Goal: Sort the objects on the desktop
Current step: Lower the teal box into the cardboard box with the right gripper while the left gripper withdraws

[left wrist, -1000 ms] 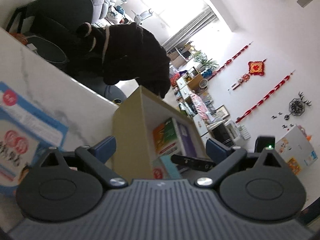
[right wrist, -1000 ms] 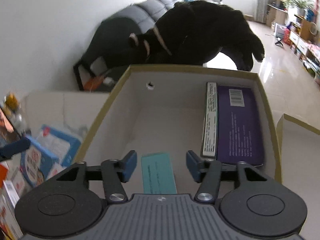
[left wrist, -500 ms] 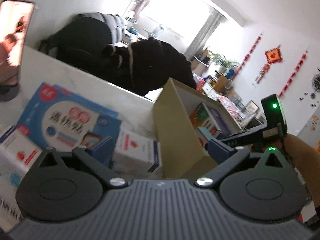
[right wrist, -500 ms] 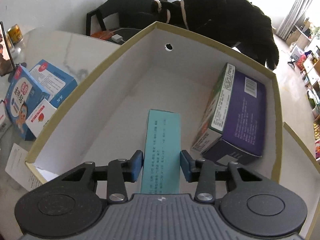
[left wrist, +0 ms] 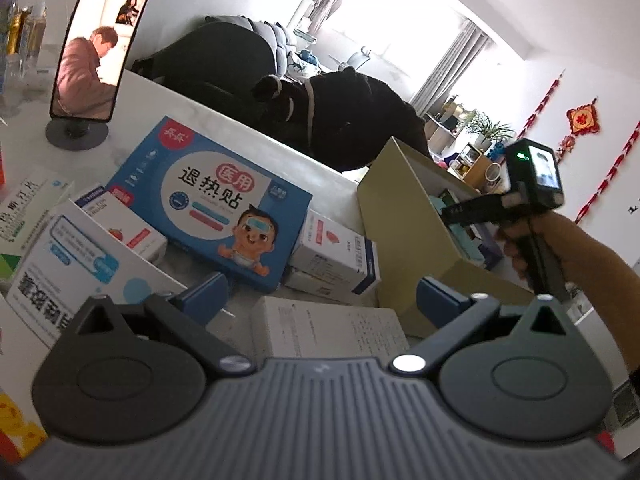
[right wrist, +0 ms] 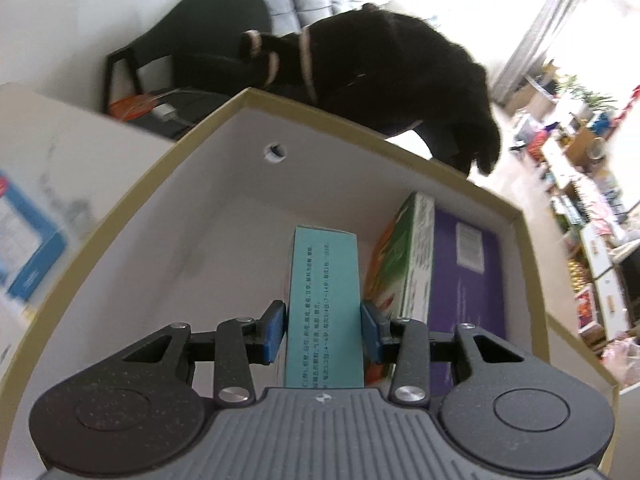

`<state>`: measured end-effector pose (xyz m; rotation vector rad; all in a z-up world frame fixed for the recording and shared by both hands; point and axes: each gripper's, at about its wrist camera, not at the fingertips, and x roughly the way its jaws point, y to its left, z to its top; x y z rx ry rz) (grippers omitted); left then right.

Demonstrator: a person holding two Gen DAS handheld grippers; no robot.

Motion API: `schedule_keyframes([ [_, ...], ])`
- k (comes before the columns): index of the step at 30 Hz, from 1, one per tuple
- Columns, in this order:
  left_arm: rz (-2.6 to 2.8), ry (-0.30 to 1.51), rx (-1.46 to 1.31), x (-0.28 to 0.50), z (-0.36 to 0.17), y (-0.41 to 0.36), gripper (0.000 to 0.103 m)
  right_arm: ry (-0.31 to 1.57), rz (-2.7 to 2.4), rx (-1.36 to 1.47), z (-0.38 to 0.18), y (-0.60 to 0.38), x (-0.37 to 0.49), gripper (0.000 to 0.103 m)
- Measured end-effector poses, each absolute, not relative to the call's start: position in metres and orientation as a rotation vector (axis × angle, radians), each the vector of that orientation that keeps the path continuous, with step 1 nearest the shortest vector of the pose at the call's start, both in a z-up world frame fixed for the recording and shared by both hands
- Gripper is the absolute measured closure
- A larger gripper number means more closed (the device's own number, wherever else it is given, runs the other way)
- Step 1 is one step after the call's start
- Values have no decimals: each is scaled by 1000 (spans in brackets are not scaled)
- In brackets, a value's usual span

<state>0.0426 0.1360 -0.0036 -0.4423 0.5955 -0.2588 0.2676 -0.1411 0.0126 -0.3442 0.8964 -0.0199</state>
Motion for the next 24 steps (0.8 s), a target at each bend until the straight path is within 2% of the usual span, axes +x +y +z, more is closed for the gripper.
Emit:
schedule_keyframes([
  [4, -252, 590, -428, 36, -3, 138, 1, 878, -72, -334, 15, -143, 285, 60],
  [7, -253, 596, -431, 35, -4, 140, 1, 840, -110, -380, 16, -142, 293, 67],
  [11, -253, 608, -442, 37, -9, 143, 1, 812, -135, -440, 18, -140, 300, 60],
  [13, -254, 610, -444, 37, -10, 144, 1, 772, -179, -524, 18, -137, 300, 60],
  [18, -257, 610, -454, 37, -11, 147, 1, 705, -216, -646, 24, -142, 296, 45],
  [20, -259, 607, -450, 37, -11, 148, 1, 693, -172, -600, 31, -150, 289, 32],
  [24, -263, 607, -451, 37, -11, 146, 1, 692, 11, -549, 44, -166, 264, 23],
])
